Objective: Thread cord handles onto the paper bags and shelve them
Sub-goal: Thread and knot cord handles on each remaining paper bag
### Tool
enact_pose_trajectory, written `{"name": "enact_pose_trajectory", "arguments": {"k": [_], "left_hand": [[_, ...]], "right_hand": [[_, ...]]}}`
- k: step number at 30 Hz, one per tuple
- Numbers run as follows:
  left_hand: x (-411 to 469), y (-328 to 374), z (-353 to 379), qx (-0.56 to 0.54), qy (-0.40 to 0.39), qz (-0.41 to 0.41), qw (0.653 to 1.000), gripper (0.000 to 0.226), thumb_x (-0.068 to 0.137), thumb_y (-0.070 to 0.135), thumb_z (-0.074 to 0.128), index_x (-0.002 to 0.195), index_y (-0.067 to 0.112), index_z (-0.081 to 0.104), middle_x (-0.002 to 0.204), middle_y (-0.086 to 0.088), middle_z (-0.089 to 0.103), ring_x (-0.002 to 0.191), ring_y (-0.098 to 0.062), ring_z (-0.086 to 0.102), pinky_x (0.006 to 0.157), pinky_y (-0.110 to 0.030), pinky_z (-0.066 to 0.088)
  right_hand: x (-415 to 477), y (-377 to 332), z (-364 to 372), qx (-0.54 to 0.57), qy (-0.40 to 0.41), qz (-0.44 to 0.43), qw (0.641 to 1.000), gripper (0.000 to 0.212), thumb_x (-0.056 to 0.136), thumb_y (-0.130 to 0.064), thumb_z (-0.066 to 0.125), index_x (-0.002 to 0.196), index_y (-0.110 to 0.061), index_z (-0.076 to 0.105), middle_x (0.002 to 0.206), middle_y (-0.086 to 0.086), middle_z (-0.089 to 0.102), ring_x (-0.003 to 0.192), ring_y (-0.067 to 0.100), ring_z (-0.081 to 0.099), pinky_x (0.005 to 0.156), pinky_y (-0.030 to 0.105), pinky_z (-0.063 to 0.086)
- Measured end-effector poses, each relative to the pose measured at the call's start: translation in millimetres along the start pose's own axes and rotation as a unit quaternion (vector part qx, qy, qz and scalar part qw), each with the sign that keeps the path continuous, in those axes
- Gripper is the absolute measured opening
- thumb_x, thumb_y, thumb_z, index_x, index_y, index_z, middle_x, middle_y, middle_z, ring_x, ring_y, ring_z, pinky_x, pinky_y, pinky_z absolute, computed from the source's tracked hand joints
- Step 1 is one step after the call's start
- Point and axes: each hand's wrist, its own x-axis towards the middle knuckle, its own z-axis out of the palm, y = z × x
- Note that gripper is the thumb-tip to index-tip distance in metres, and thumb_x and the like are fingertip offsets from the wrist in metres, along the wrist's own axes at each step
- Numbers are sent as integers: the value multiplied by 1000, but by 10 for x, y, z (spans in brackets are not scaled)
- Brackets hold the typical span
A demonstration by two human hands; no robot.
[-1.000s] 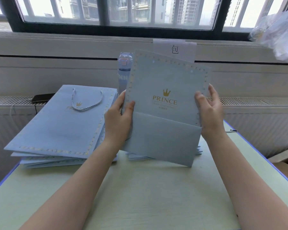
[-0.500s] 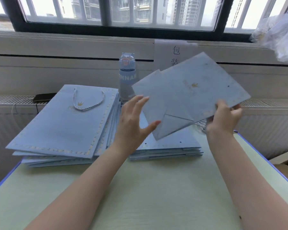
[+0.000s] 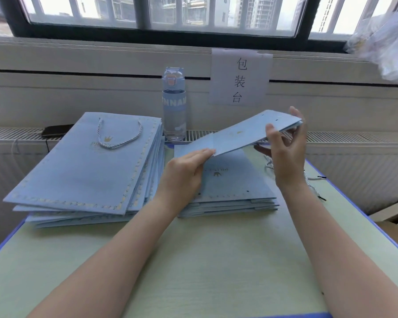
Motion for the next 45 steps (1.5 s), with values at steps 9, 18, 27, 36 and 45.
{"name": "enact_pose_trajectory", "arguments": {"k": [9,18,27,36,45], "left_hand": [[37,-82,-80,-39,60,-169,983,35,85,-8,52,106,12,71,93,-5,73,86,-23,66,76,-24,46],[19,-187,-27,32,-6,-173,984,40,96,4,44,132,16,57,134,-8,55,123,-28,47,106,-38,36],[32,40,-131,-119,-22,49,991,35,82,33,68,106,8,71,103,2,69,95,-8,64,88,-22,50],[72,78,-182,-162,32,34,986,23,83,19,66,98,3,73,94,5,69,79,12,62,70,-7,45],[29,-44,-192,-137,-50,-1,989,21,84,23,60,94,8,72,92,3,73,87,-6,67,82,-22,51]], "right_hand": [[117,52,-175,-197,-47,-256,945,18,88,-25,63,105,-20,65,86,-13,48,75,6,50,69,18,46],[32,33,-25,-291,-87,-492,816,6,89,-12,65,86,-8,65,84,5,68,78,22,60,80,35,43],[-71,170,85,-280,-268,-368,845,21,82,-28,69,87,-8,75,80,5,67,74,22,62,69,30,50],[86,39,-135,-298,-252,-342,855,20,77,-28,76,80,-9,74,76,1,69,69,17,63,65,36,51],[13,48,-80,-348,-314,-294,833,17,73,-35,73,71,-18,72,69,-7,65,63,11,59,58,33,50]]}}
